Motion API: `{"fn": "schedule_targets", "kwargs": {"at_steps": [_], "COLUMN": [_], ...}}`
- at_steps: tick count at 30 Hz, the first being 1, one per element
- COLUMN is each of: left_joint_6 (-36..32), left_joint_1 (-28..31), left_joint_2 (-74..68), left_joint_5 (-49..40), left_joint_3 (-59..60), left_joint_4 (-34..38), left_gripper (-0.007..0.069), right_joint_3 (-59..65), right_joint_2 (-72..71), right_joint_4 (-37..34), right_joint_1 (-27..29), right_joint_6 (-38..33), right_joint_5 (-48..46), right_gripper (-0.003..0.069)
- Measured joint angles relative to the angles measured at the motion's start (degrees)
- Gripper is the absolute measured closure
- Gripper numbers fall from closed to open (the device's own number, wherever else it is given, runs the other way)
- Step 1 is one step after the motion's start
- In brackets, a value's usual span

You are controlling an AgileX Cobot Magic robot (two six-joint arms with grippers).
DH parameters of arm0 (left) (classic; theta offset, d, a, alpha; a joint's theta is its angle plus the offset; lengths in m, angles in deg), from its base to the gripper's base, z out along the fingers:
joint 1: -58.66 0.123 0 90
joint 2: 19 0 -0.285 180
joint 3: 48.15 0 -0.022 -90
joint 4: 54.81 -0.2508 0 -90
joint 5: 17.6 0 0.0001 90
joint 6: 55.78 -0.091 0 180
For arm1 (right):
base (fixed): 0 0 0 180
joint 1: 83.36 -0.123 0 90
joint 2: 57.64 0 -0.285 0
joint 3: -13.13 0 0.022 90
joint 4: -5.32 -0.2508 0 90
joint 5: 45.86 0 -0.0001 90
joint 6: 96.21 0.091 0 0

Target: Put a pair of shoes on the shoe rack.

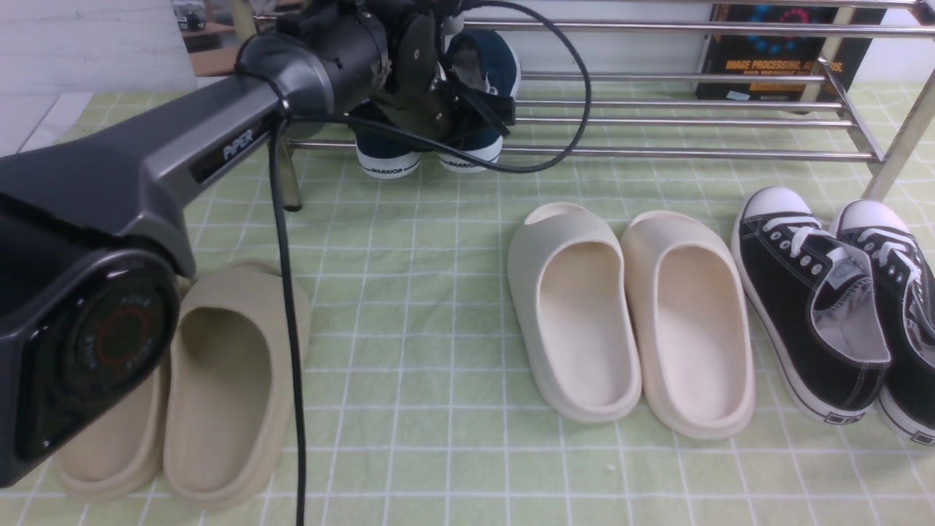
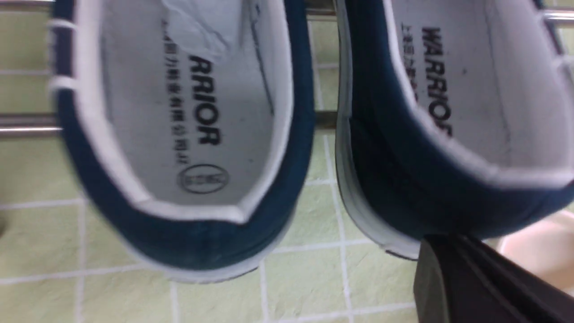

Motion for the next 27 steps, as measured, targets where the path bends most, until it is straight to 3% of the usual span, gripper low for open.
{"fn": "schedule_targets", "kwargs": {"at_steps": [15, 23, 27], "left_joint_6": [-10.33, -8.68, -4.99], "left_joint_1": [0.0, 0.0, 0.0], "left_joint_2": [32.95, 55.74, 68.88], "left_joint_5": [-26.4, -27.55, -24.48], "left_joint_3": [-2.03, 15.29, 30.82], "left_joint_4": [-5.04, -7.7, -7.75], "left_gripper": [0.0638, 0.0638, 0.0638], "right_joint_3": [0.0, 0.0, 0.0], "right_joint_2": [0.0, 0.0, 0.0], "right_joint_4": [0.0, 0.0, 0.0], "right_joint_1": [0.0, 0.0, 0.0], "right_joint_6": [0.0, 0.0, 0.0], "right_joint_5": [0.0, 0.0, 0.0], "right_gripper": [0.042, 0.042, 0.042]}}
